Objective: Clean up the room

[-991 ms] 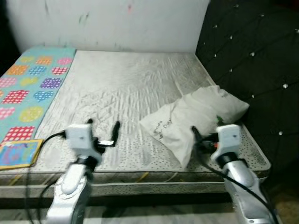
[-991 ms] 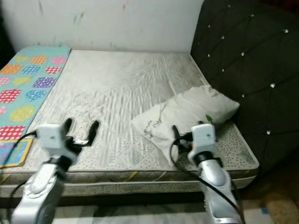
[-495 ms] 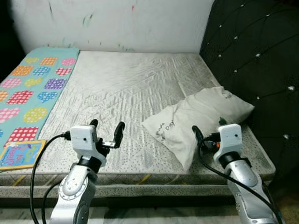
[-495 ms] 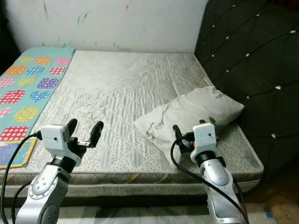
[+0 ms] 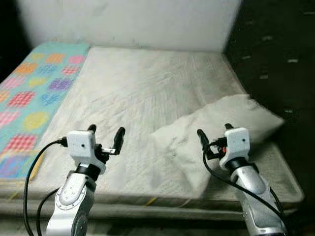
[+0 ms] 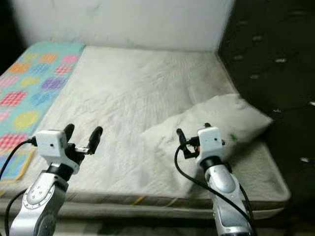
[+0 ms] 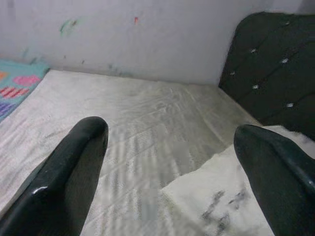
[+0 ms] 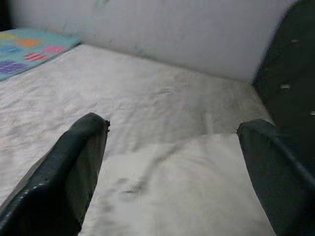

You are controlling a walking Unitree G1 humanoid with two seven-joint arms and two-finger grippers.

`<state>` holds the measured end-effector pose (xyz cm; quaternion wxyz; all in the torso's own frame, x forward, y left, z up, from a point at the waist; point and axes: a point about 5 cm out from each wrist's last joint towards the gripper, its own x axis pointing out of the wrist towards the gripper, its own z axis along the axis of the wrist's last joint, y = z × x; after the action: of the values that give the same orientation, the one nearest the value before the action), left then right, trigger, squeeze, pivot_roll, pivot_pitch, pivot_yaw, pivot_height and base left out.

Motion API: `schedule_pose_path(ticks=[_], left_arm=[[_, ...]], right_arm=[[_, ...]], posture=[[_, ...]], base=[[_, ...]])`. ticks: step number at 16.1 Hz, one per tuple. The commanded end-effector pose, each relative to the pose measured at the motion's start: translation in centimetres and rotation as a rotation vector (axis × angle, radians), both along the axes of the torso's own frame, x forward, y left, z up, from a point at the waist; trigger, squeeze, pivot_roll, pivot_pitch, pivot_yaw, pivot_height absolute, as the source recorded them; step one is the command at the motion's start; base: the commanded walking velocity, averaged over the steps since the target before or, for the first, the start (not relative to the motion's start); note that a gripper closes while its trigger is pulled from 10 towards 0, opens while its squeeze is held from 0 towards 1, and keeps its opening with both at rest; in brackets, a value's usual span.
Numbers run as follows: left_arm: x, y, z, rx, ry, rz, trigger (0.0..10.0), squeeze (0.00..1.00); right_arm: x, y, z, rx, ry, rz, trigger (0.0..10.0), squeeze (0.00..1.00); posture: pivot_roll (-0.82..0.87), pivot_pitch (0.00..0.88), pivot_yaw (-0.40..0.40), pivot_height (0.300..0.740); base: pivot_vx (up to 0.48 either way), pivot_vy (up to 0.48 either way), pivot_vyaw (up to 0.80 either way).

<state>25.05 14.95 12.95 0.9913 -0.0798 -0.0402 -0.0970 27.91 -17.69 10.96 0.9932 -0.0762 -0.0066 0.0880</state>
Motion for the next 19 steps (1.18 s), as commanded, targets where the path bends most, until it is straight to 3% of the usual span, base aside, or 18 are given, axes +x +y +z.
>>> schedule_pose_path(ticks=[1, 9, 15, 19], left_arm=[[-0.1, -0.49, 0.07, 0.002, -0.004, -0.022, 10.0, 0.0], [0.16, -0.28, -0.1, 0.011, 0.012, 0.015, 10.0, 0.0], [0.26, -0.42, -0.06, 0.011, 0.009, 0.003, 10.0, 0.0], [0.21, -0.61, 0.12, 0.002, -0.007, -0.017, 10.0, 0.0]], right_arm=[[0.02, -0.45, 0.18, -0.005, -0.006, -0.01, 10.0, 0.0], [0.09, -0.51, 0.1, -0.033, -0.009, -0.008, 10.0, 0.0], [0.35, -0.4, 0.21, -0.054, -0.018, -0.007, 10.0, 0.0], [0.48, -0.51, 0.23, -0.046, -0.019, -0.016, 10.0, 0.0]], posture=[[-0.07, 0.005, -0.02, 0.74], [-0.07, 0.002, -0.021, 0.74], [-0.07, 0.0, -0.023, 0.74], [-0.07, 0.0, -0.024, 0.74]], base=[[0.277, 0.0, 0.0], [0.032, 0.0, 0.0], [0.0, 0.0, 0.68], [0.0, 0.0, 0.0]])
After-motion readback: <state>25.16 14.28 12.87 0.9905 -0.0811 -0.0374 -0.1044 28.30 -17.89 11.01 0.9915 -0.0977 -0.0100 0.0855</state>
